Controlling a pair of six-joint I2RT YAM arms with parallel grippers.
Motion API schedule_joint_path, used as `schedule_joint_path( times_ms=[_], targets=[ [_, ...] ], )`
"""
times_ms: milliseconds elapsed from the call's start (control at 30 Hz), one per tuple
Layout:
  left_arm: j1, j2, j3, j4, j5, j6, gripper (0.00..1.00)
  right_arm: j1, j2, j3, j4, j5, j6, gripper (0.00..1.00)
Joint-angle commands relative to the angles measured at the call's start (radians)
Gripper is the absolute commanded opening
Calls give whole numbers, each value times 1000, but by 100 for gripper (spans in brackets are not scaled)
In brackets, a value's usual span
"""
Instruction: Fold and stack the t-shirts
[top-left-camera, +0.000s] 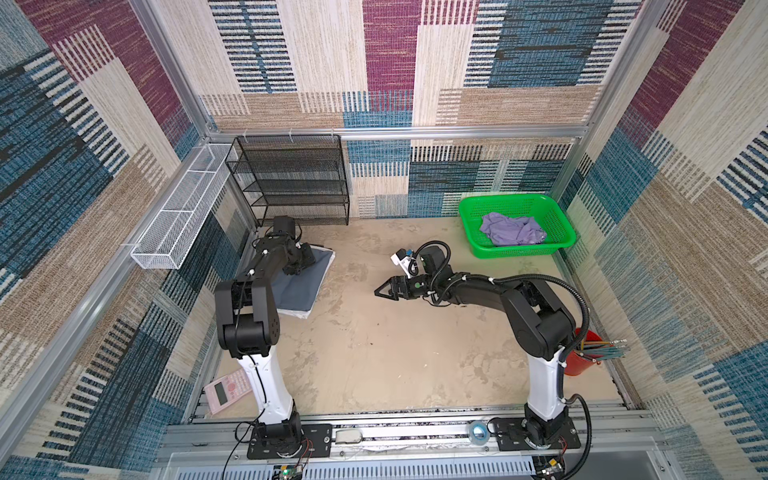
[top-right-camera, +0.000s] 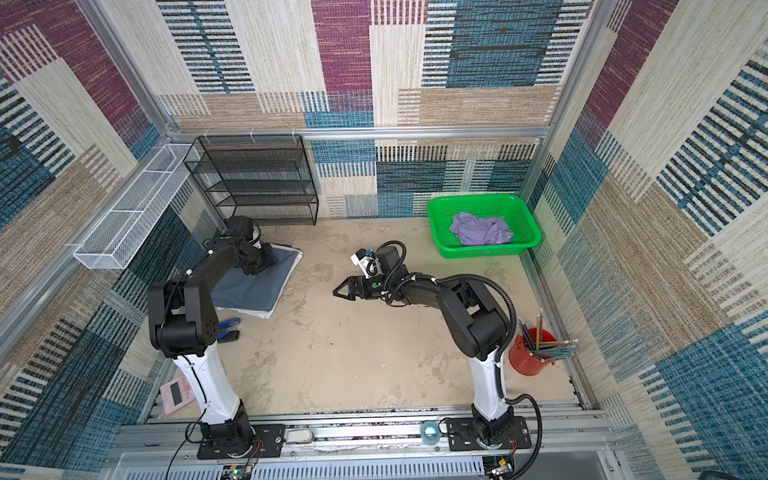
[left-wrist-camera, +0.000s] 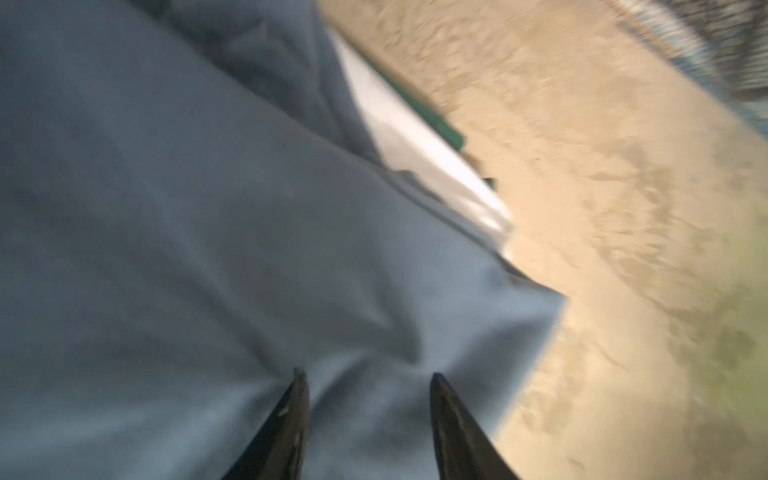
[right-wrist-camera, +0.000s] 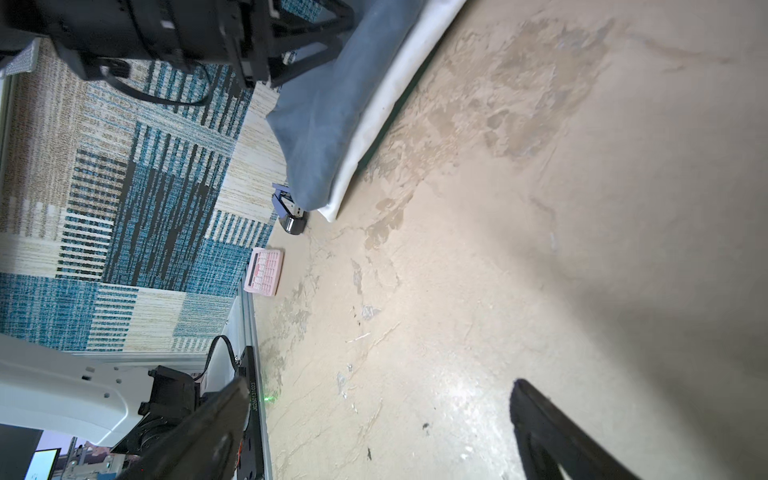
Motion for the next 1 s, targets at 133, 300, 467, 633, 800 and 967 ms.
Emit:
schedule_joint_path(
  times_ms=[133,300,467,633,800,967],
  targets=[
    [6,-131,-31,-57,-146,54,50,-1,-24,-14,38,-6,6,99],
    [4,-450,-358,66,-48,1,54,-21,-136,-107,39,85,-10,99],
    [4,-821,-688,134,-187,16,99,-124,-345,-326,66,290,9,99],
    [-6,-963,-835,176,-397,-99,98,-197,-583,-510,65,642,-97,99],
    [-18,-958,-948,366,-579,-23,98,-199,-833,-706,215,1007,-298,99],
    [-32,-809,-1108,767,-537,83,98,-228,-899,-968,646,1188,-502,99]
  ],
)
